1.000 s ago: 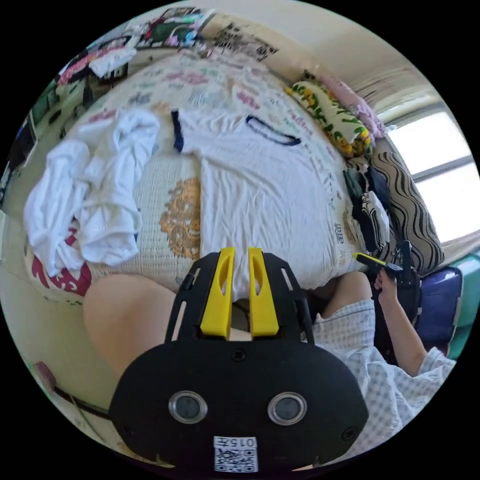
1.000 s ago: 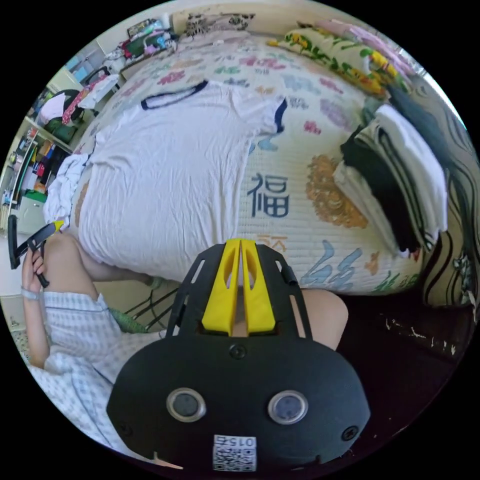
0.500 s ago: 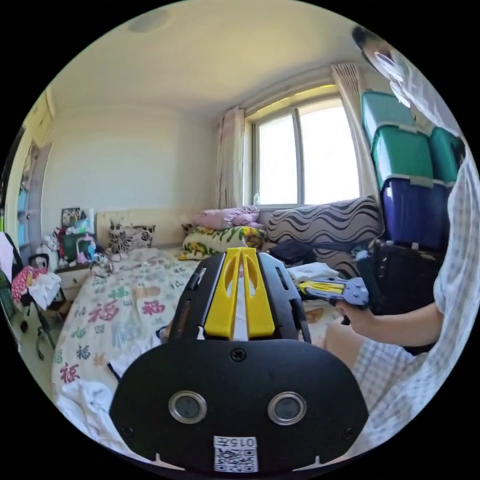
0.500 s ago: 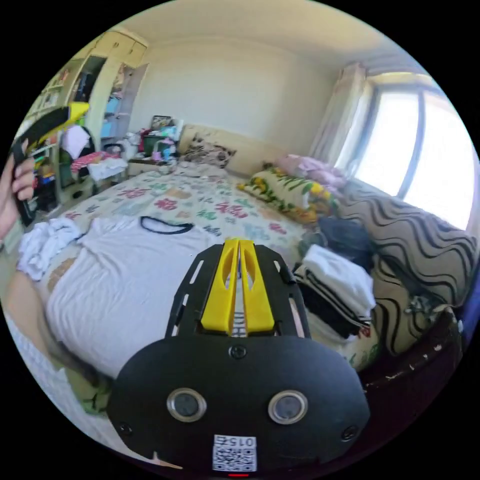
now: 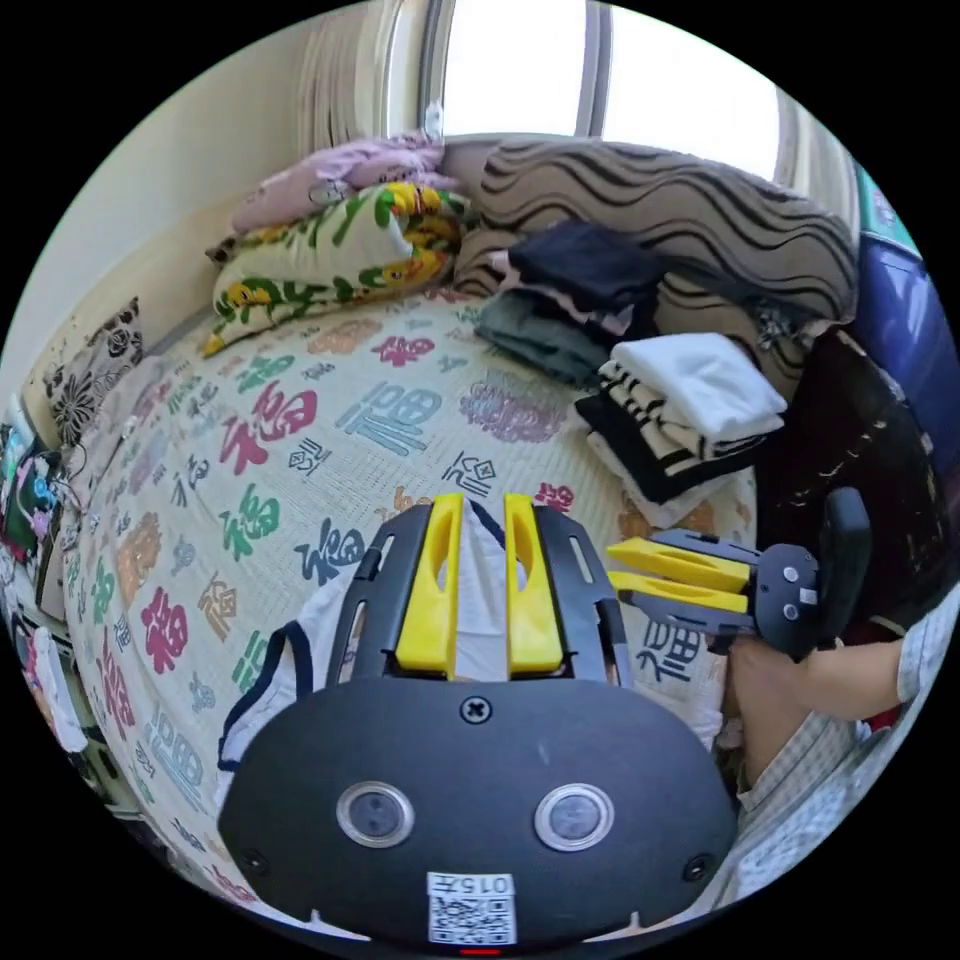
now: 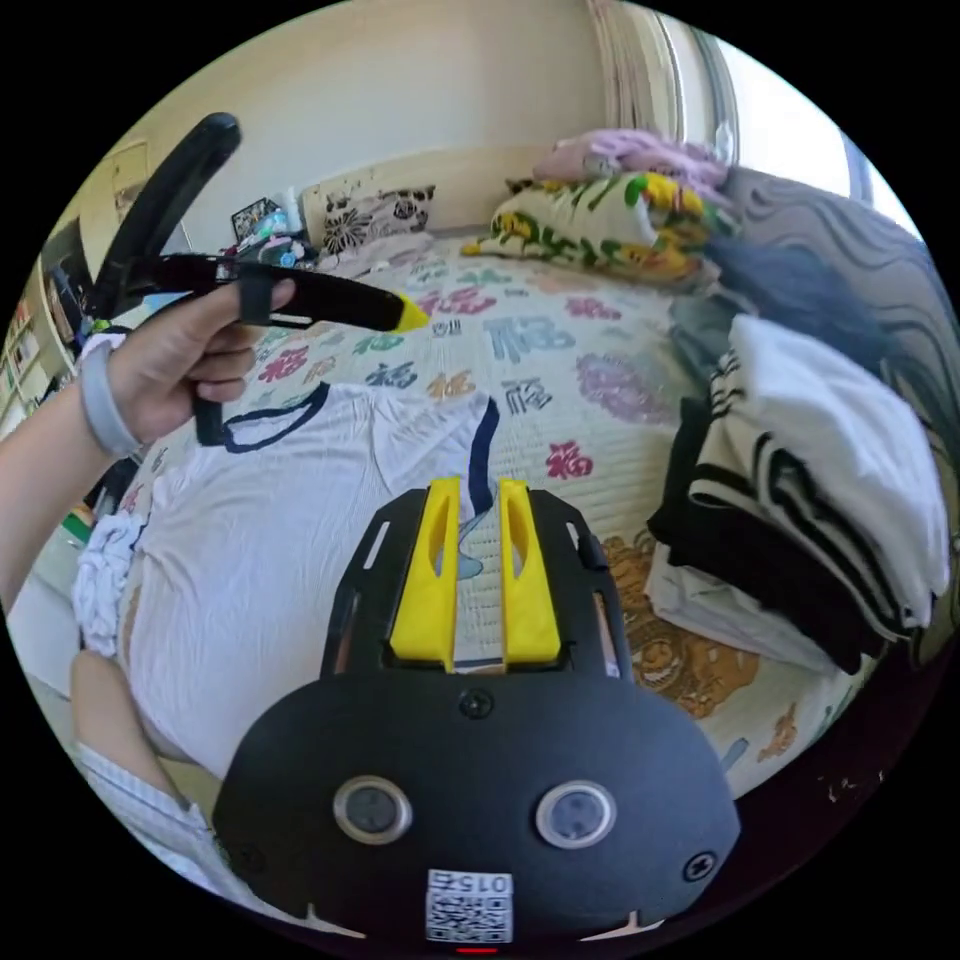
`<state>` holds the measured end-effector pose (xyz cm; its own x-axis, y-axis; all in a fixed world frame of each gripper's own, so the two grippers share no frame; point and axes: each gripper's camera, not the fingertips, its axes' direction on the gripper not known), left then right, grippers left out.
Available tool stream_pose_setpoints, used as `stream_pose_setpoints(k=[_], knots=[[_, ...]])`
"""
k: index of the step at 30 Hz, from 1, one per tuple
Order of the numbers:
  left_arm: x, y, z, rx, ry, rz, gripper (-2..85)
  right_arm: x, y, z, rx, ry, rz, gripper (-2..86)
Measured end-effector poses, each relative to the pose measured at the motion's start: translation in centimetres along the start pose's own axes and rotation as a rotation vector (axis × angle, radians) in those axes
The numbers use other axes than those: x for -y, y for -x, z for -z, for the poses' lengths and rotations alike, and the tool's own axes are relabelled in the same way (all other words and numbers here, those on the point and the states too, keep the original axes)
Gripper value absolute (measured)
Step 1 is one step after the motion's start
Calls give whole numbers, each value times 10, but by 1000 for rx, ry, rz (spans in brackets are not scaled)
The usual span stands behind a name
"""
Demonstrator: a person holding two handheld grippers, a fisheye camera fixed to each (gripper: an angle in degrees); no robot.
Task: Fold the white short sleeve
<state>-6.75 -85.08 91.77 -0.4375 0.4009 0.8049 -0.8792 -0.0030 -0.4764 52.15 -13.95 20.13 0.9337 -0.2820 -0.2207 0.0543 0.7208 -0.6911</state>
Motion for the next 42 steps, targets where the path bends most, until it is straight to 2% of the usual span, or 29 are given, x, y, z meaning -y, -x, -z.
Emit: stream_pose_setpoints(k=[4, 7, 12, 16, 25, 30, 33, 36, 38, 42], knots=[[42, -1, -145, 1, 222, 3, 65, 15, -39, -47, 174, 195, -119, 56], [48, -7, -226, 12, 320, 25, 43, 24, -57, -66, 234, 242, -162, 46], [35, -15, -303, 1, 390, 33, 6, 49, -78, -86, 265, 267, -127, 13], [15, -7, -312, -22, 306, 54, -2, 54, -89, -83, 319, 182, -117, -8], [-31, 27, -310, -42, 163, 122, 6, 66, -104, -73, 278, 56, -91, -4], [-33, 30, -357, -83, 245, 128, 69, 75, -129, -92, 251, 70, -191, 49], [-24, 19, -399, -107, 322, 90, 84, 87, -139, -108, 345, 126, -195, 66], [-21, 6, -440, -19, 439, 27, 69, 94, -139, -126, 351, 189, -170, 16], [-19, 3, -446, 6, 457, -6, 39, 94, -138, -130, 334, 166, -145, 0], [-27, 15, -408, 0, 349, -28, 9, 101, -139, -122, 319, 102, -129, -9]])
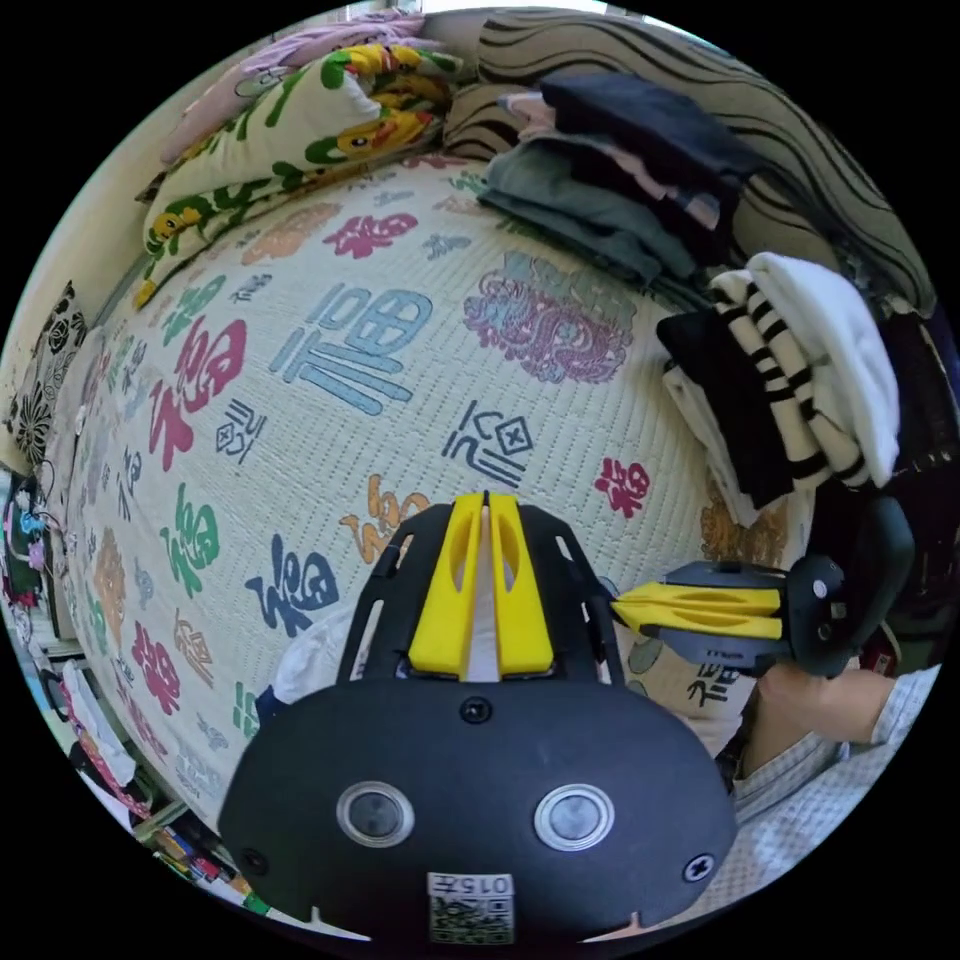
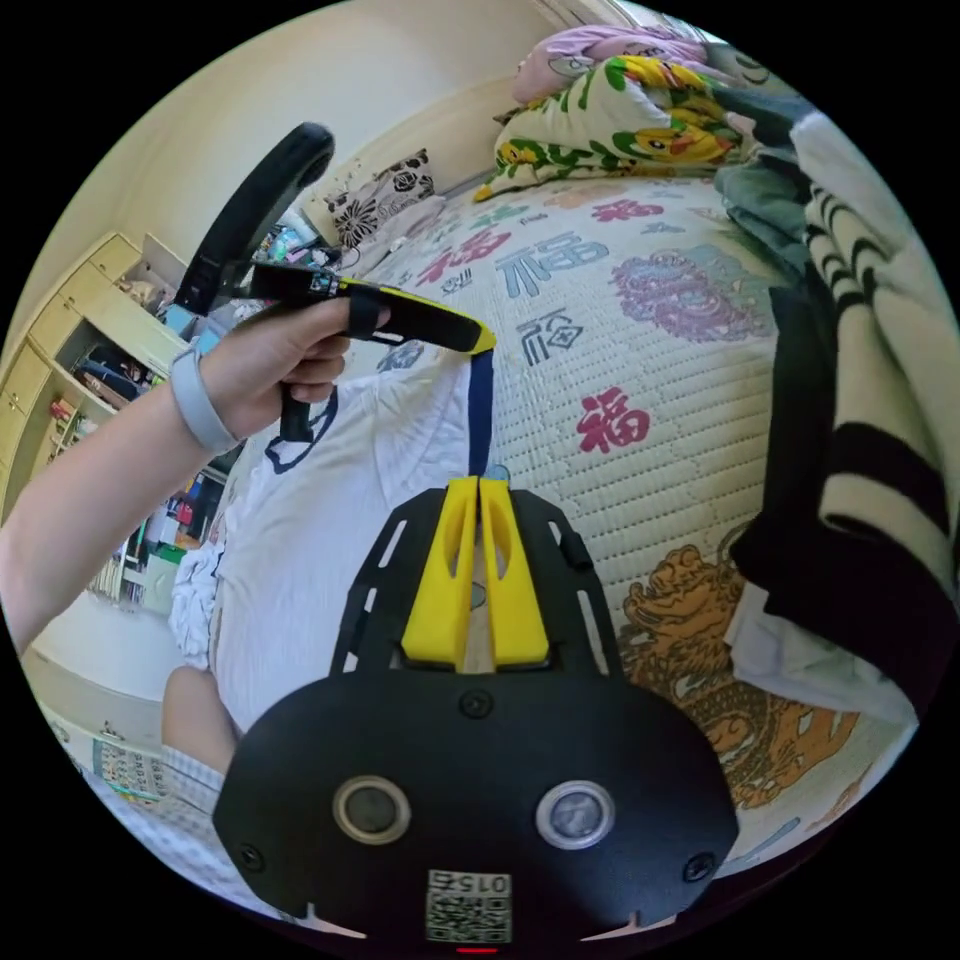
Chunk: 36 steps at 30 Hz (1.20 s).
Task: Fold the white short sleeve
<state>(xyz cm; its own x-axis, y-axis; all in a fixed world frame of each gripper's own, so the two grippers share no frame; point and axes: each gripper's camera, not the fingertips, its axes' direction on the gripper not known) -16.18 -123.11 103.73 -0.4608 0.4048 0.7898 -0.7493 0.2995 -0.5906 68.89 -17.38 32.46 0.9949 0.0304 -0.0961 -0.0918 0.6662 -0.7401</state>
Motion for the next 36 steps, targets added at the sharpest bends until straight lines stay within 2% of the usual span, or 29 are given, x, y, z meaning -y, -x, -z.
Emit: stream_pose_setpoints(k=[4, 8, 12, 16, 20, 23, 27, 31, 33, 36], knots=[[-65, 32, 56, -46, -161, 62, 4, 6, 16, 13, 56, -65, 103, -10], [-156, 65, 93, -49, -269, 185, 3, 7, 46, 9, 125, -27, 277, -10], [-263, 108, 89, -57, -232, 370, 6, 1, 78, -23, 221, 138, 401, -10], [-320, 124, 72, -74, -155, 494, 12, -8, 93, -64, 196, 322, 410, -9], [-331, 116, 98, -36, -215, 491, 22, -2, 93, -55, 154, 222, 421, -8], [-310, 101, 124, 0, -271, 407, 44, 9, 86, -54, 147, 139, 391, -5], [-265, 87, 123, 32, -173, 288, 39, 19, 81, -76, 222, 243, 377, -5], [-262, 83, 116, 114, 24, 189, 9, 14, 88, -105, 456, 581, 476, -6], [-275, 81, 132, 171, 32, 190, 4, 16, 88, -102, 479, 556, 476, -6], [-298, 84, 173, 156, -26, 229, -3, 30, 83, -90, 499, 413, 431, -6]])
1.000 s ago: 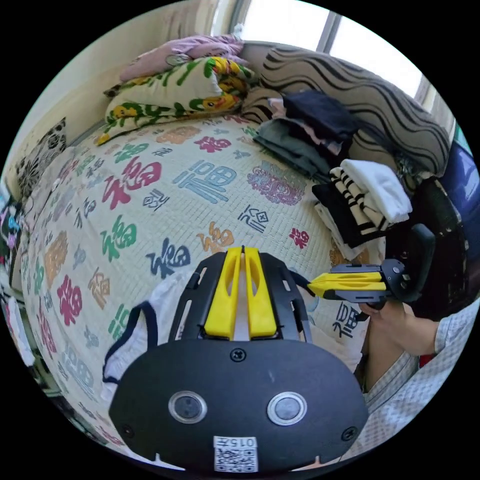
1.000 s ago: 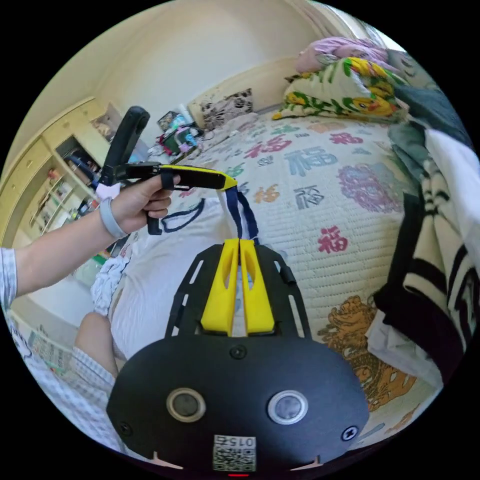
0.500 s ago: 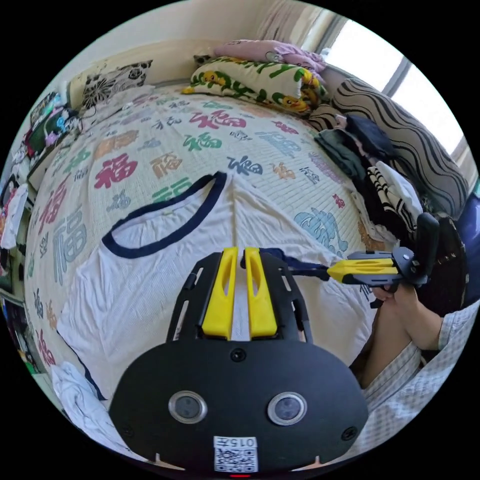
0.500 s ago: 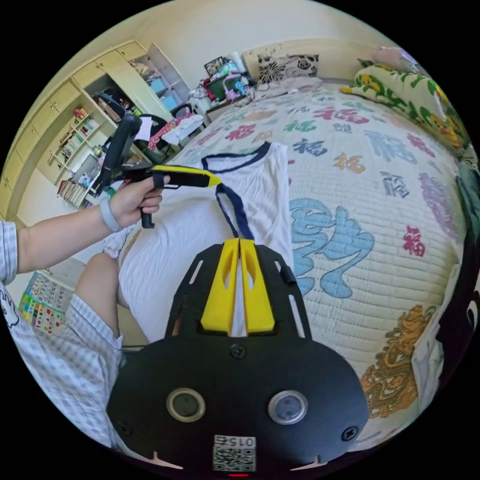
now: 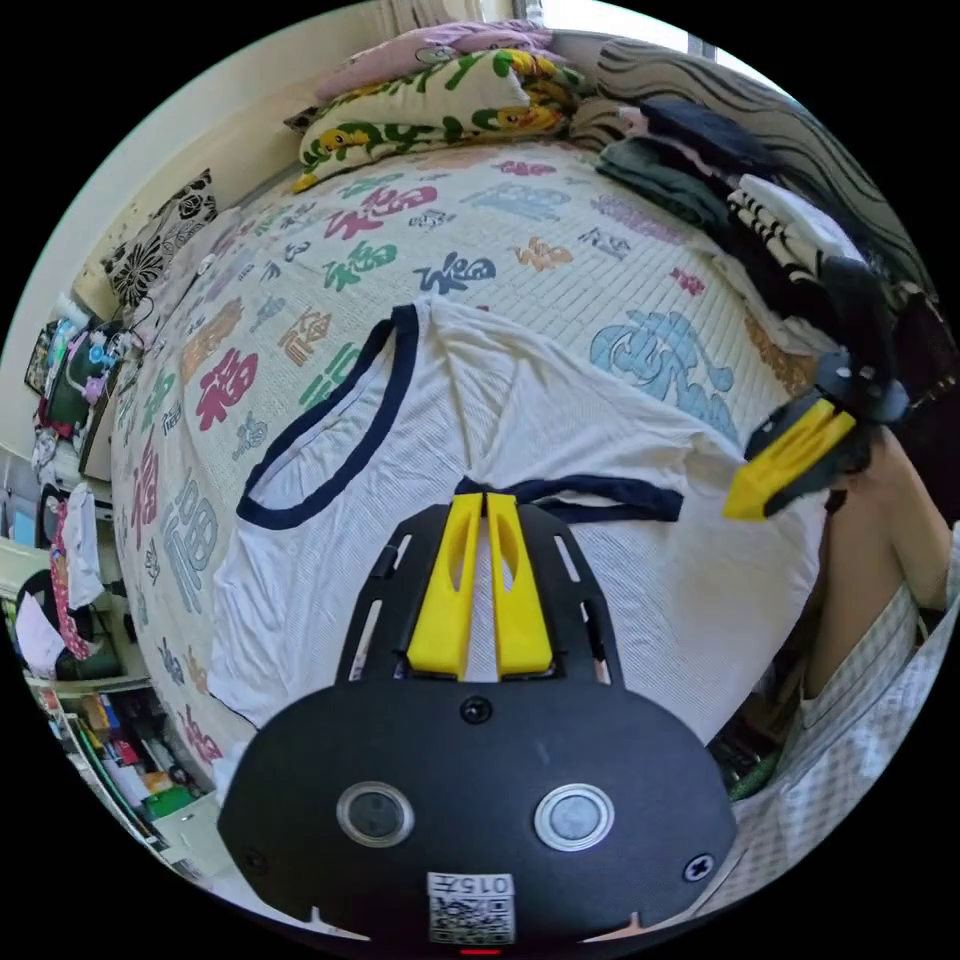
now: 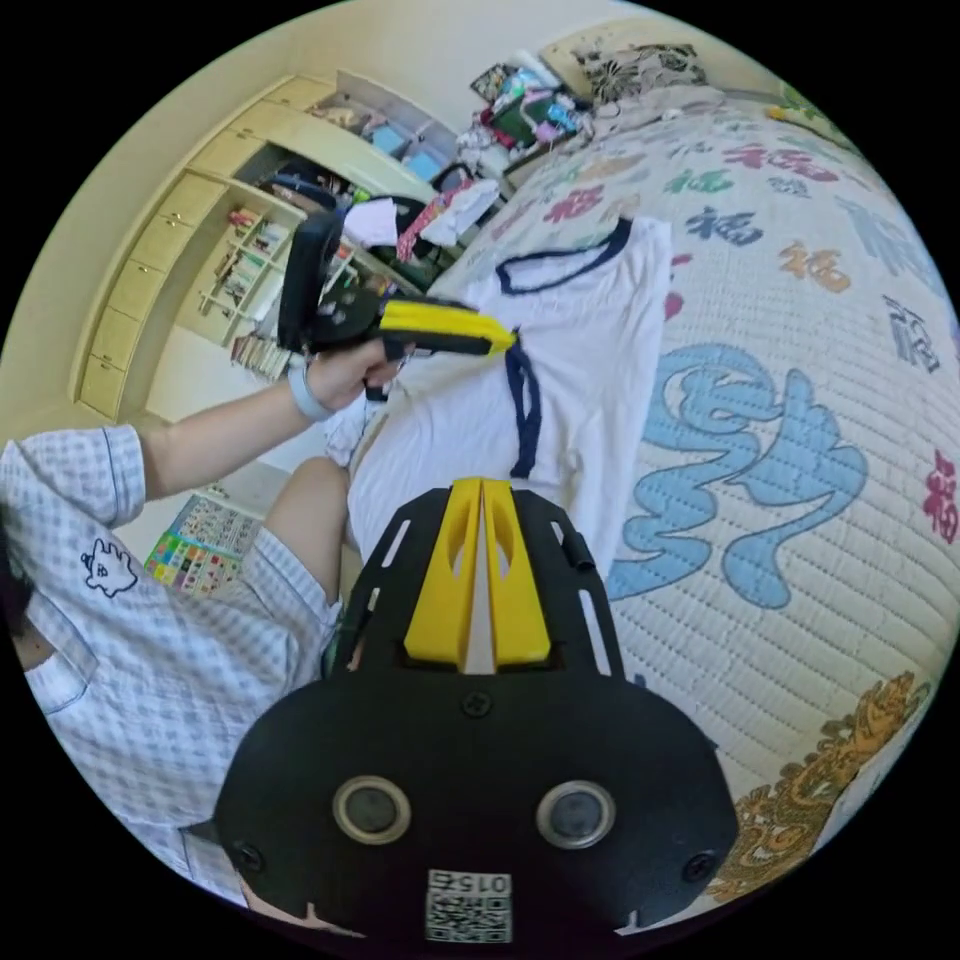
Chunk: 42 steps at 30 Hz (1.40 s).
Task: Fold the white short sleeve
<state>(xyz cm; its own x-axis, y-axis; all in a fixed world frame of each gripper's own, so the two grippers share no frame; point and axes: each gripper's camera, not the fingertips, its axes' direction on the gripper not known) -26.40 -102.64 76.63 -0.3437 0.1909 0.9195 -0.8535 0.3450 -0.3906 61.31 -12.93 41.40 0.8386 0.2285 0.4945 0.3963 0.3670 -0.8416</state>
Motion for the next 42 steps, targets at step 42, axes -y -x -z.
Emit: stream_pose_setpoints(k=[42], knots=[[-88, 234, 375, -139, -217, 554, 1, 69, 32, -96, -141, -126, -165, -5]])
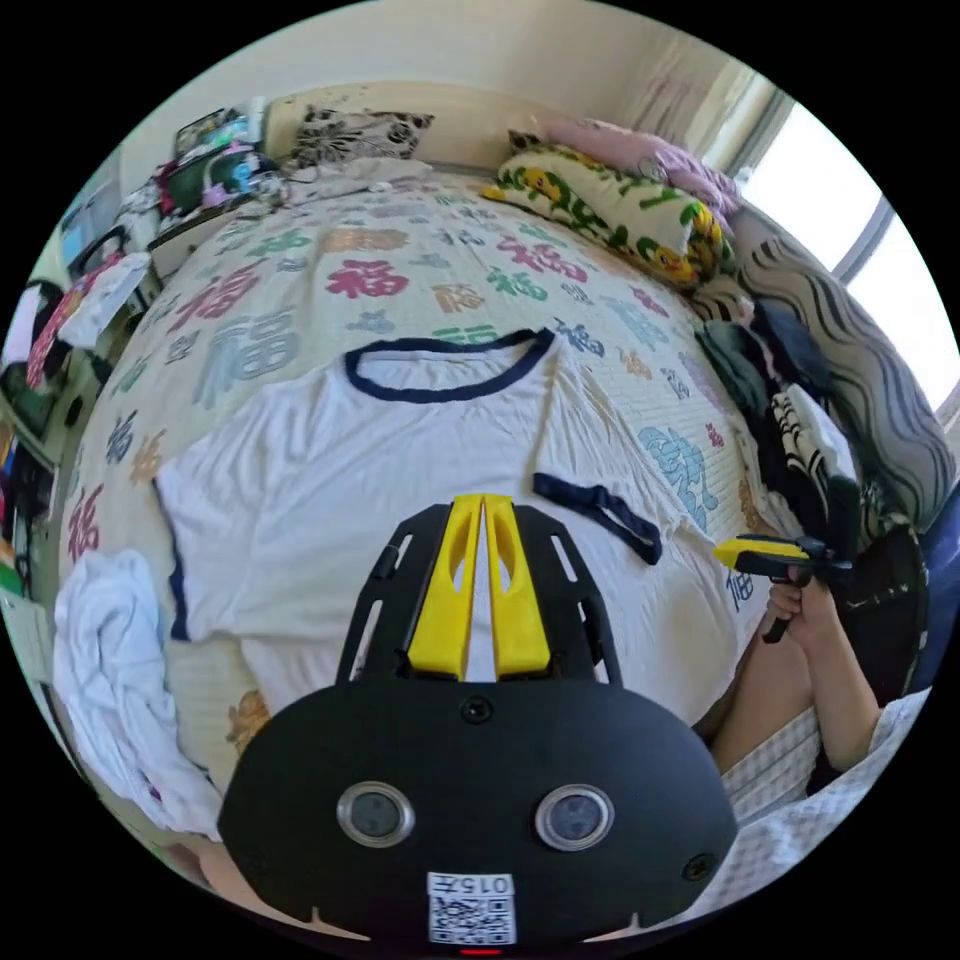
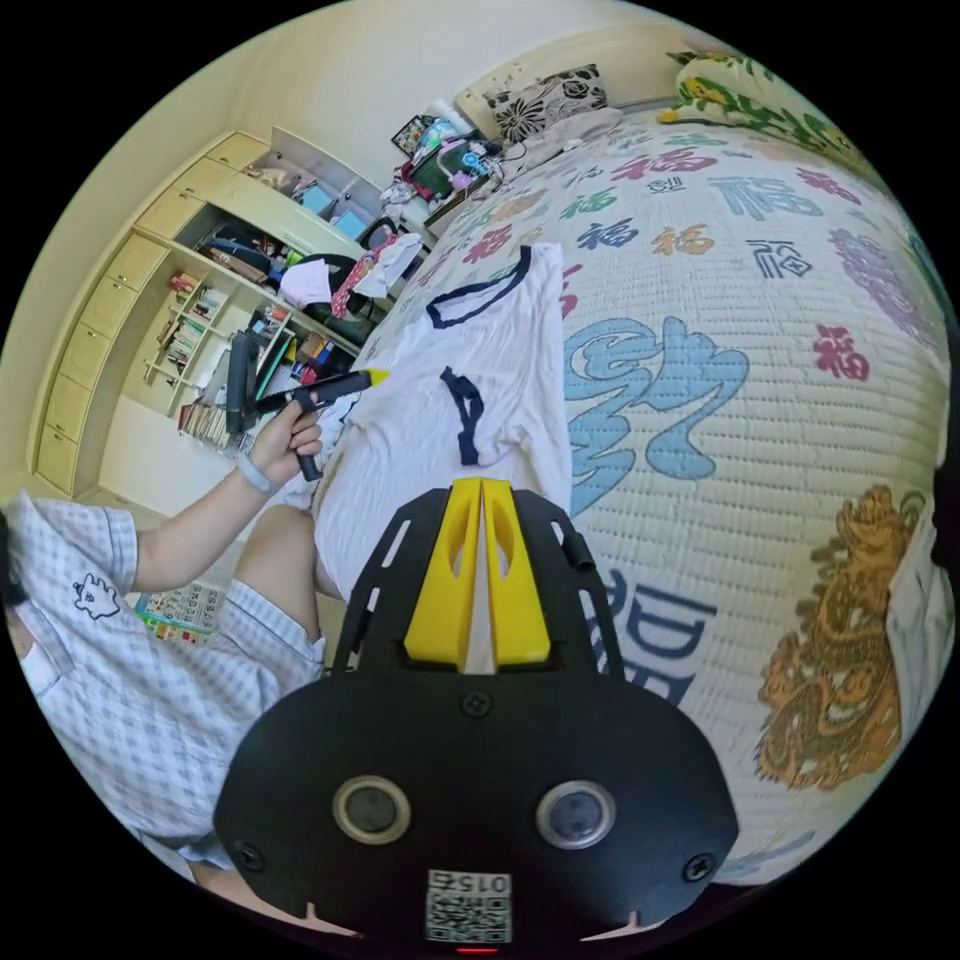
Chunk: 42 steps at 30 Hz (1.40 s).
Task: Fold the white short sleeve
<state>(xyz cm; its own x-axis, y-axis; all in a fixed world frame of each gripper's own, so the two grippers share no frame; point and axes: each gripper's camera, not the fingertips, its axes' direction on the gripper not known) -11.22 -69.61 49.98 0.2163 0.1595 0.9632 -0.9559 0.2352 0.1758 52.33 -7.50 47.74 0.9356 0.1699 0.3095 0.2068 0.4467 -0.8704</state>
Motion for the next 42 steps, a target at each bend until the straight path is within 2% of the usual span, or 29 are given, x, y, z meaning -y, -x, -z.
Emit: stream_pose_setpoints(k=[7, 13, 18, 21, 24, 28, 31, 35, 42], knots=[[-103, 195, 164, 37, -230, 420, 67, 22, 76, -51, -48, 69, 43, -2], [-138, 265, 193, -25, -266, 560, 82, 117, 177, -137, -76, 97, 214, 18], [-113, 304, 206, -130, -303, 638, 94, 208, 267, -234, -103, 209, 389, 53], [-94, 312, 211, -176, -272, 599, 87, 256, 312, -301, -154, 305, 449, 59], [-85, 315, 199, -236, -184, 623, 42, 295, 342, -369, -234, 395, 466, 64], [-82, 315, 211, -239, -187, 658, 14, 326, 366, -458, -401, 568, 475, 71], [-80, 317, 222, -285, -197, 684, 8, 335, 371, -496, -516, 624, 451, 4], [-74, 305, 241, -194, -196, 669, 4, 352, 373, -501, -462, 601, 385, -8], [-41, 227, 284, -68, -276, 429, 2, 382, 349, -424, -352, 401, 294, -9]])
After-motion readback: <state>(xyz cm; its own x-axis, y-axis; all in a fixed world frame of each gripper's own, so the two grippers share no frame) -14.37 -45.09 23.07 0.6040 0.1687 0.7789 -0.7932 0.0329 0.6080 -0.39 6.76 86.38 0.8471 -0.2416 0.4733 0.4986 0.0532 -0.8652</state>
